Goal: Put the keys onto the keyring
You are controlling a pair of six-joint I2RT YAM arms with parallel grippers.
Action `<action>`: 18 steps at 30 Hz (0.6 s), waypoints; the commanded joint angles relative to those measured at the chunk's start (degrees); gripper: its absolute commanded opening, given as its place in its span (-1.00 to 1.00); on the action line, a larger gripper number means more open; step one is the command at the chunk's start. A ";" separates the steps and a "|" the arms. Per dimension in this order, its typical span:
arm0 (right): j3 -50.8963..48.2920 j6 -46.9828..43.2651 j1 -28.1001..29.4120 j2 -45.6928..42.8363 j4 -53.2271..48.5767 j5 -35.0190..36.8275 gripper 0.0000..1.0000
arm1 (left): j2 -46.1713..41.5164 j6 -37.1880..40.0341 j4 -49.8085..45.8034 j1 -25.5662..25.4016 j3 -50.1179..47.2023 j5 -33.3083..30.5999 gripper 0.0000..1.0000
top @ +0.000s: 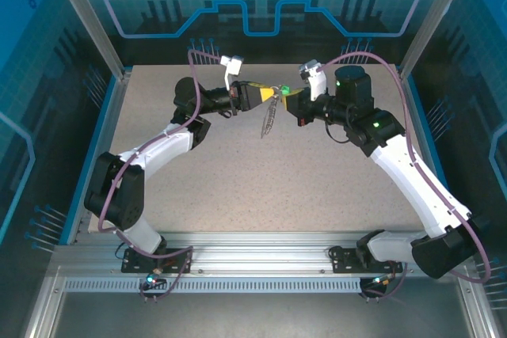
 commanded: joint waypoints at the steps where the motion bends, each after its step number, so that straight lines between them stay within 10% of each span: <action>1: 1.73 1.08 -0.78 -0.02 0.76 -0.55 -1.00 | -1.70 1.73 1.11 -0.35 0.03 0.71 -1.00; 18: 2.98 0.82 1.29 2.21 1.01 -0.79 -1.00 | -1.29 2.25 0.29 -0.89 0.65 0.71 -1.00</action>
